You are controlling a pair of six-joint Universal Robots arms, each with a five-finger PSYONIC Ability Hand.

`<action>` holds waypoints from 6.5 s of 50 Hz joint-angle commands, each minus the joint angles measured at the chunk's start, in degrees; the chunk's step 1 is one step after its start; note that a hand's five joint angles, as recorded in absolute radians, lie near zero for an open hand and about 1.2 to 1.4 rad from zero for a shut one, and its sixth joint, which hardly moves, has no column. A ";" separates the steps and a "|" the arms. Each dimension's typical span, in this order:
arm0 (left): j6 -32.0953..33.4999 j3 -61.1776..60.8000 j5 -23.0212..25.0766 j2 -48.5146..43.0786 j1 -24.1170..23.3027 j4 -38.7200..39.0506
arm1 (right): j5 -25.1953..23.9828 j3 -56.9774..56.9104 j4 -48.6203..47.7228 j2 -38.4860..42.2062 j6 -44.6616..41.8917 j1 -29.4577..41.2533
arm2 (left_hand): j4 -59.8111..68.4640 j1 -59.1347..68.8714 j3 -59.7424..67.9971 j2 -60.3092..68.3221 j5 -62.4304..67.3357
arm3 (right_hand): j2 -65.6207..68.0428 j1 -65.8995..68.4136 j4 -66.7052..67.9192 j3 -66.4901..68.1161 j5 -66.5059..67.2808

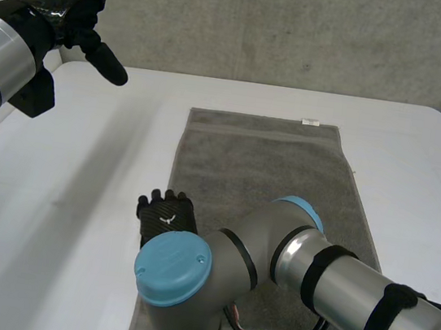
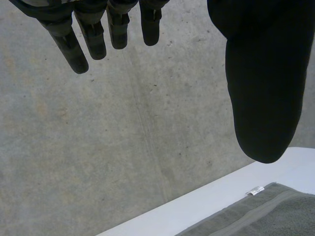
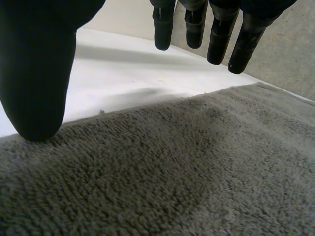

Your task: Fold the laundry

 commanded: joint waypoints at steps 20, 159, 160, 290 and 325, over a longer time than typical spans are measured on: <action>0.00 -0.13 0.00 0.38 -0.03 0.00 | 1.70 0.63 0.06 -0.87 -3.45 -0.52 | 1.11 0.87 1.01 1.08 0.70 | -2.96 -1.99 -3.24 -2.17 -3.85; 0.26 -2.24 0.09 -3.93 -4.42 0.18 | -36.36 41.85 -15.24 -23.46 -33.86 -59.59 | 1.45 1.21 1.35 1.42 1.03 | -2.96 -1.99 -3.24 -2.17 -3.85; 0.26 -2.24 0.09 -3.93 -4.42 0.18 | -36.36 41.85 -15.24 -23.46 -33.86 -59.59 | 1.45 1.21 1.35 1.42 1.03 | -2.96 -1.99 -3.24 -2.17 -3.85; -36.04 -10.77 -4.65 -27.22 -19.54 6.50 | -7.00 10.47 -6.01 -21.96 -23.05 -16.26 | 39.79 39.55 39.69 39.76 39.38 | 67.04 68.01 66.76 67.83 66.15; -8.71 7.07 4.39 -7.70 -6.02 -21.89 | -19.40 7.76 7.97 -38.95 -25.16 -25.40 | 70.56 70.32 70.46 70.53 70.15 | 67.04 68.01 66.76 67.83 66.15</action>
